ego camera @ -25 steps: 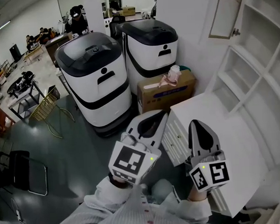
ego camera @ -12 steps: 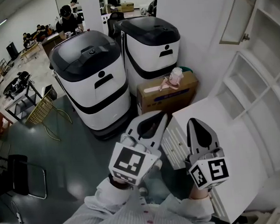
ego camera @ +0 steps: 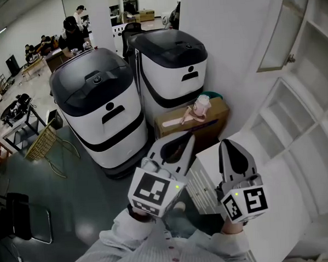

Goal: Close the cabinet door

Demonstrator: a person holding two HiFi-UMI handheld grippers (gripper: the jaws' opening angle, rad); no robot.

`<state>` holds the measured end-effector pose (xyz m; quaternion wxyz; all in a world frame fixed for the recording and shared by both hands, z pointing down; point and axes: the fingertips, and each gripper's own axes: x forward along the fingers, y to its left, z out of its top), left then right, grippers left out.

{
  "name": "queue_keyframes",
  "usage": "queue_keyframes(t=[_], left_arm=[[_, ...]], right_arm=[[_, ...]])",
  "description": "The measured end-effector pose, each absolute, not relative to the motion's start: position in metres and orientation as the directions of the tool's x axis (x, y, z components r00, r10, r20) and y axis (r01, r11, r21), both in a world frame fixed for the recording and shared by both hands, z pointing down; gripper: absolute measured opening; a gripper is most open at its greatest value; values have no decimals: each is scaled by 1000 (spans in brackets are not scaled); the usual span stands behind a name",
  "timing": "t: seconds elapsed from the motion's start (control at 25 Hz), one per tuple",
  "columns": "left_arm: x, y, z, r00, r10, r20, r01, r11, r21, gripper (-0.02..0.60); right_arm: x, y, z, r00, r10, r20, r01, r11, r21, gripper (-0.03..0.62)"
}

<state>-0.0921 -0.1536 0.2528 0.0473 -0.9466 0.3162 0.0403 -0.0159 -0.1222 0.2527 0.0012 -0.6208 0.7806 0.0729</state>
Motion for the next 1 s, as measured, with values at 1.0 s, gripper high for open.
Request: queue_keyframes(t=[1.0], left_arm=[[36, -292, 239, 880, -459, -121, -469, -880, -73, 11]], right_arm=[[112, -241, 240, -19, -994, -105, -989, 3, 150, 15]])
